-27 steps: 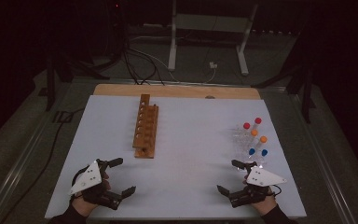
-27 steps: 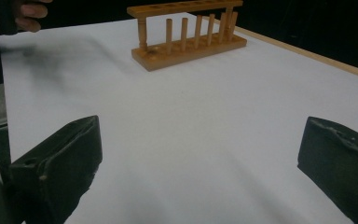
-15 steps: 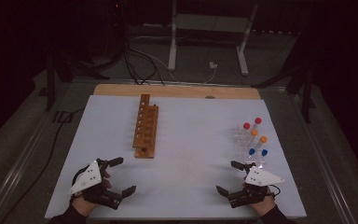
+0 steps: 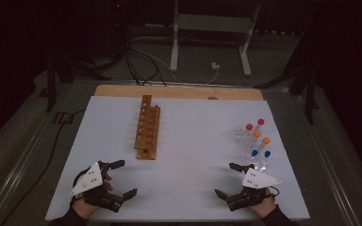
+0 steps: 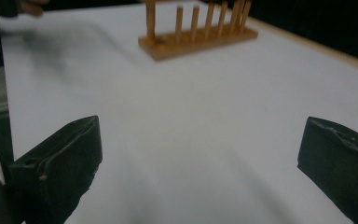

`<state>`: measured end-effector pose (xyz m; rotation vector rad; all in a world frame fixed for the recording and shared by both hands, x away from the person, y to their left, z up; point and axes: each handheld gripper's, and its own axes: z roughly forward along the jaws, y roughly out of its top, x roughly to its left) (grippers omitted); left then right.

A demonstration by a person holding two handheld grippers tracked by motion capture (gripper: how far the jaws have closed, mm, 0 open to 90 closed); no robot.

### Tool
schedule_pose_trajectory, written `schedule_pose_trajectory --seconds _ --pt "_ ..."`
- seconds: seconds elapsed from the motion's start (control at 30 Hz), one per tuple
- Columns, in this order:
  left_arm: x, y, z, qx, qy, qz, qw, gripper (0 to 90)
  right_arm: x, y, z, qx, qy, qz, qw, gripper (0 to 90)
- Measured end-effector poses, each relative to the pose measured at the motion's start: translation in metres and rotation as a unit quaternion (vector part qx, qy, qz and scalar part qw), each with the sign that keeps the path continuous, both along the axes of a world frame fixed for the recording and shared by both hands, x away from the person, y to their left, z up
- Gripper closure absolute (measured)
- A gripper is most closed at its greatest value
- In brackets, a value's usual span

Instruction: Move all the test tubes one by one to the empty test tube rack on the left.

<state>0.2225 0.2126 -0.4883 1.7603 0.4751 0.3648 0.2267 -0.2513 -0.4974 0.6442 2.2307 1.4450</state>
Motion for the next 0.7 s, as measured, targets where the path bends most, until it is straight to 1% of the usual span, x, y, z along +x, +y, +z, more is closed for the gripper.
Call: schedule_pose_trajectory --seconds 0.1,0.17,0.27,0.33,0.43,0.47,0.5,0.57,0.6,0.67,0.7 --pt "-0.001 0.001 0.001 -0.007 -0.001 0.004 1.0000 0.5 -0.002 0.001 0.009 0.015 -0.015 -0.014 0.9997 0.0" --pt "0.000 0.002 0.001 -0.006 0.000 0.005 1.0000 0.5 -0.005 0.000 0.016 0.015 -0.031 -0.027 0.9990 0.0" --pt "0.000 0.001 0.001 -0.005 -0.001 0.004 1.0000 0.5 -0.008 -0.004 0.025 0.027 -0.042 -0.042 0.9978 0.0" --pt "0.000 0.000 0.001 -0.004 0.000 0.004 1.0000 0.5 -0.009 -0.007 0.028 0.027 -0.049 -0.055 0.9969 0.0" --pt "0.000 0.001 0.001 -0.005 0.000 0.005 1.0000 0.5 -0.008 -0.012 0.031 0.026 -0.051 -0.076 0.9955 0.0" --pt "0.000 0.001 0.001 -0.005 0.000 0.005 1.0000 0.5 -0.008 -0.012 0.031 0.026 -0.051 -0.076 0.9955 0.0" --pt "0.001 0.001 0.001 -0.006 0.001 0.005 1.0000 0.5 -0.008 -0.016 0.032 0.027 -0.053 -0.088 0.9944 0.0" --pt "0.001 0.001 0.001 -0.006 0.000 0.005 1.0000 0.5 -0.007 -0.020 0.035 0.031 -0.055 -0.098 0.9932 0.0" --pt "0.000 0.001 0.001 -0.006 0.000 0.004 1.0000 0.5 -0.007 -0.022 0.036 0.031 -0.059 -0.105 0.9923 0.0" --pt "0.000 0.001 0.001 -0.006 0.000 0.004 1.0000 0.5 -0.007 -0.026 0.038 0.032 -0.067 -0.118 0.9903 0.0" --pt "0.000 0.001 0.001 -0.006 0.000 0.004 1.0000 0.5 -0.007 -0.029 0.039 0.036 -0.068 -0.127 0.9888 0.0"
